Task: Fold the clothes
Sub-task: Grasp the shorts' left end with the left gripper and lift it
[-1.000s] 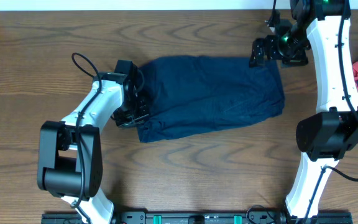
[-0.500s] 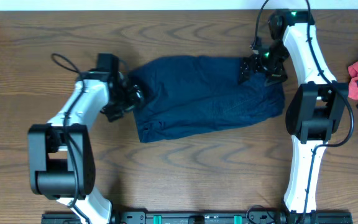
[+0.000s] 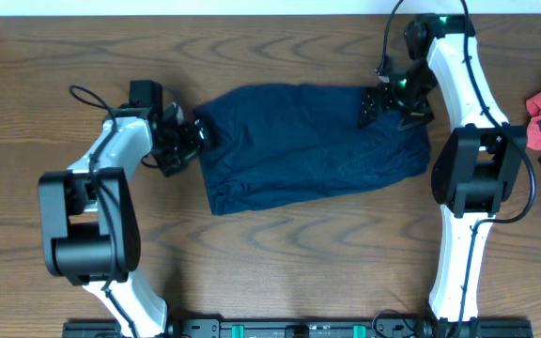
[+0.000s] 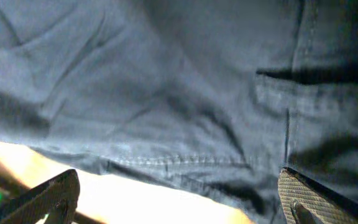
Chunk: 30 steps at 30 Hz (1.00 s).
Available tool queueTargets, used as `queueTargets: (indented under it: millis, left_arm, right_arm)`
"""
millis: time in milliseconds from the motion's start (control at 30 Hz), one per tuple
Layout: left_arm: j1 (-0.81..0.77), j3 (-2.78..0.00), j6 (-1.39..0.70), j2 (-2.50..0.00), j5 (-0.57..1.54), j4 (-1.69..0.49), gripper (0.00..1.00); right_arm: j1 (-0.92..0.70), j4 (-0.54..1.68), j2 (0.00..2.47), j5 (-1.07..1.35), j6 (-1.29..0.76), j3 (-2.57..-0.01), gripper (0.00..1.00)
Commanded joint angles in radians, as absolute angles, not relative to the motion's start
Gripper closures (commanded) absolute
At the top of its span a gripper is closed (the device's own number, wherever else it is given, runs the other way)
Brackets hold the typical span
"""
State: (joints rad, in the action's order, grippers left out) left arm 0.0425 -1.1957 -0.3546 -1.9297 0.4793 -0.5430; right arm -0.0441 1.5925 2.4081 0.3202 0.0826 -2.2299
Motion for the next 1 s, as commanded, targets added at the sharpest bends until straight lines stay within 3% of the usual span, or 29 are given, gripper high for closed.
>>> queueTargets:
  millis: [0, 433, 600, 667, 700, 733, 833, 867, 967]
  left_arm:
    - [0.033, -1.178, -0.333, -2.036, 0.548, -0.539, 0.11]
    - [0.031, -1.178, -0.303, -2.189, 0.863, -0.381, 0.14]
    - [0.031, -1.178, -0.321, -2.189, 1.003, -0.266, 0.38]
    - [0.031, -1.178, -0.352, -2.189, 1.013, -0.24, 0.66]
    - [0.033, -1.178, -0.365, -2.189, 1.013, -0.236, 0.86]
    - [0.037, -1.178, -0.373, -2.188, 1.014, -0.232, 0.94]
    - [0.054, -1.179, -0.398, -2.187, 1.013, -0.232, 0.94]
    - [0.061, -1.179, -0.404, -2.186, 1.013, -0.232, 0.94]
    - [0.086, -1.179, -0.406, -2.171, 1.014, -0.234, 0.94]
  right_arm:
    - [-0.032, 1.621, 2.384, 0.333, 0.122, -2.308, 0.01]
    - [-0.02, 1.699, 2.379, 0.35, 0.128, -2.505, 0.01]
    - [-0.021, 1.699, 2.379, 0.349, 0.128, -2.505, 0.01]
    - [-0.02, 1.699, 2.379, 0.348, 0.123, -2.505, 0.01]
    - [-0.02, 1.699, 2.379, 0.347, 0.121, -2.505, 0.01]
    - [-0.019, 1.699, 2.379, 0.347, 0.121, -2.503, 0.01]
    - [-0.015, 1.688, 2.38, 0.34, 0.121, -2.485, 0.01]
    - [-0.013, 1.681, 2.381, 0.339, 0.121, -2.473, 0.07]
    - [-0.006, 1.645, 2.387, 0.337, 0.117, -2.421, 0.53]
